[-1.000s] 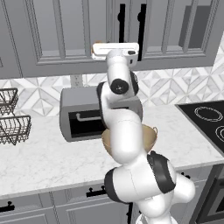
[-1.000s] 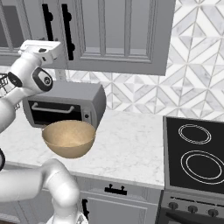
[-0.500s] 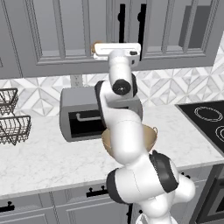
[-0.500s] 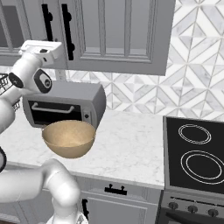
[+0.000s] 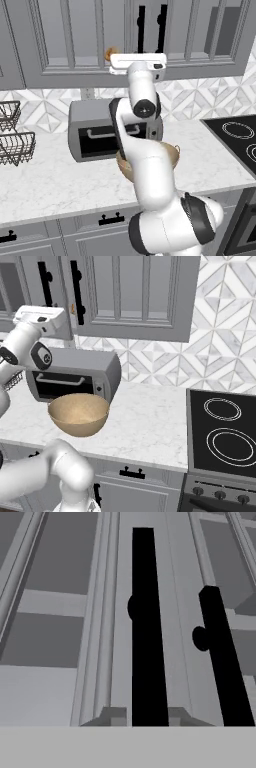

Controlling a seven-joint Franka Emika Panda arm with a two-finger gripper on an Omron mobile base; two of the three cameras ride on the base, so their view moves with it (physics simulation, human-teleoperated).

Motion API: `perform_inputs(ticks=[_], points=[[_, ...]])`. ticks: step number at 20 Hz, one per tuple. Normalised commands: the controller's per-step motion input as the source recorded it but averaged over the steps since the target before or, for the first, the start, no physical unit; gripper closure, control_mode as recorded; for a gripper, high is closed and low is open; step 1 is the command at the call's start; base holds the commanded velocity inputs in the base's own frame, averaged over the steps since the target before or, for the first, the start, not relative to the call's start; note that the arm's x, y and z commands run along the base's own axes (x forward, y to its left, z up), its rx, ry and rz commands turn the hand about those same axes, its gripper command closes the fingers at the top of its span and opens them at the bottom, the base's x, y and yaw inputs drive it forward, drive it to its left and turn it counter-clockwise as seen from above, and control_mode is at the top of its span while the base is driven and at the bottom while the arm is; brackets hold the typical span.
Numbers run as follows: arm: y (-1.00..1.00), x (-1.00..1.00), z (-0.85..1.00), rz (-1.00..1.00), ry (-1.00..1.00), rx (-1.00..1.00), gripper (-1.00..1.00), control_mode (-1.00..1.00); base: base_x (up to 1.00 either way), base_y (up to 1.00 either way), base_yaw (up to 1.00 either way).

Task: Open the cabinet, pick up the bread from the cabinet and place it in the basket. Then move the basket to the dining counter.

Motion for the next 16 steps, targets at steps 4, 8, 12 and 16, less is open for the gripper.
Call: perform_inputs(ticks=[4, 8, 12, 16], points=[[0.74, -0.87, 0.09, 0.0, 0.11, 0.0, 1.0, -1.0, 0.0, 0.0, 0.0], [0.86, -0.89, 0.14, 0.0, 0.13, 0.0, 1.0, -1.0, 0.0, 0.0, 0.0], [0.95, -0.98, 0.07, 0.0, 0.13, 0.0, 1.0, -1.0, 0.0, 0.0, 0.0], [1.0, -0.97, 0.04, 0.0, 0.15, 0.0, 1.0, -1.0, 0.0, 0.0, 0.0]])
